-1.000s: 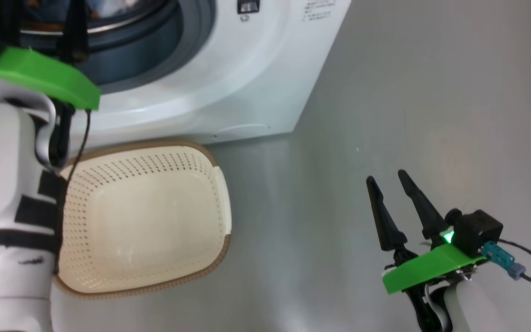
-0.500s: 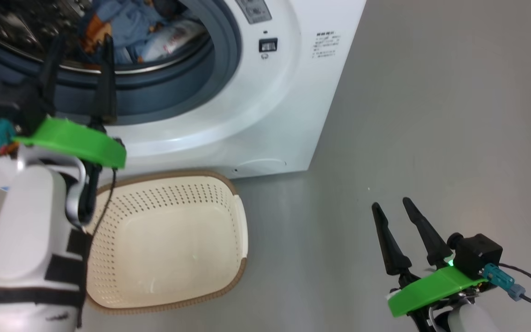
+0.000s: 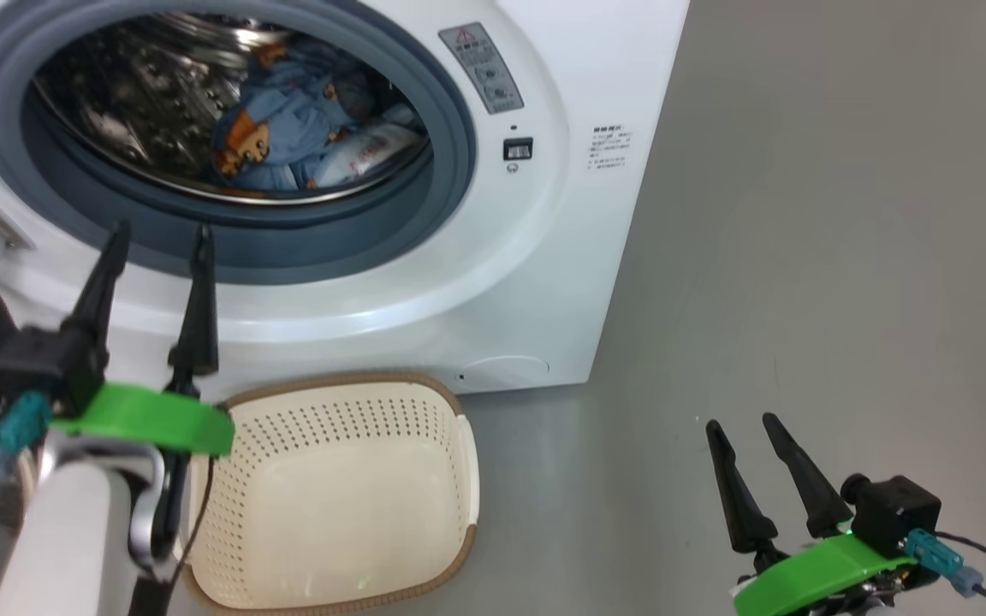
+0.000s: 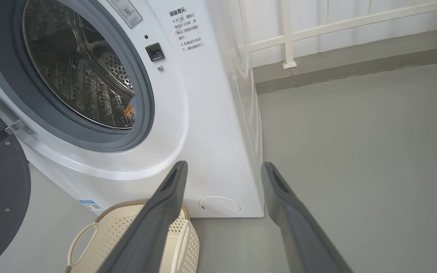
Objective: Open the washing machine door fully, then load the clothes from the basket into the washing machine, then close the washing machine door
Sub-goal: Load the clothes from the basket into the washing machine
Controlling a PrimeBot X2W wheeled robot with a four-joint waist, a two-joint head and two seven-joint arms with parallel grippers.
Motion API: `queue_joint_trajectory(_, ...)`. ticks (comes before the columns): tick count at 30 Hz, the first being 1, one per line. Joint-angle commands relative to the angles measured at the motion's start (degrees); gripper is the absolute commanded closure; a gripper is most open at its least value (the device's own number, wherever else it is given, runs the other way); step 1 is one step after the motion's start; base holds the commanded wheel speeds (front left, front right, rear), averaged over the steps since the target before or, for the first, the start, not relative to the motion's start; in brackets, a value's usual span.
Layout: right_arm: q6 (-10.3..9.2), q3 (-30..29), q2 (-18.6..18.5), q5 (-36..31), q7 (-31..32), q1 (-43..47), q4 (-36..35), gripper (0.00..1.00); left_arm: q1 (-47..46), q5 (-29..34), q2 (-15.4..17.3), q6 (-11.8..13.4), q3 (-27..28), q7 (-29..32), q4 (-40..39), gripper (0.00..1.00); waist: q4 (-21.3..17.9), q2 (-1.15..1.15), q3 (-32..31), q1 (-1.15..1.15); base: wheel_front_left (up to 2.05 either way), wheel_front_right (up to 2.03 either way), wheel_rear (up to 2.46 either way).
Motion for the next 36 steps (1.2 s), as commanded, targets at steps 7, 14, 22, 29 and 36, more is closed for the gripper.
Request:
queue_joint_trajectory(7,0.16,0.5,0.1,-1.1,-0.3,2.0,-1.5,0.0,8.0,1.4,3.0,0.8,4.2,-0.3,-7.1,0.0,0.1,0.0,-3.8,0.0,0.0,0.0,0.0)
queue_joint_trajectory(14,0.16,-0.3,0.1,-2.0,-0.3,3.3,-2.8,0.0,16.7,2.2,2.7,1.6,6.0,-0.3,-10.6,0.0,-0.1,0.0,-5.2,0.0,0.0,0.0,0.0)
queue_joint_trajectory(22,0.16,-1.5,0.1,-3.1,-0.3,4.6,-4.4,0.0,23.5,2.3,1.4,2.9,8.5,-0.3,-14.2,0.0,-0.1,0.0,-6.0,0.0,0.0,0.0,0.0)
queue_joint_trajectory(29,0.16,-2.4,0.1,-4.2,-0.3,5.8,-5.1,0.0,27.9,2.4,0.9,3.8,11.2,-0.3,-15.8,0.0,-0.7,0.0,-7.0,0.0,0.0,0.0,0.0)
queue_joint_trajectory(36,0.16,-3.0,0.1,-4.5,-0.3,6.5,-6.9,0.0,32.5,2.4,-0.2,3.7,13.3,-0.3,-18.4,0.0,-1.3,0.0,-7.1,0.0,0.0,0.0,0.0)
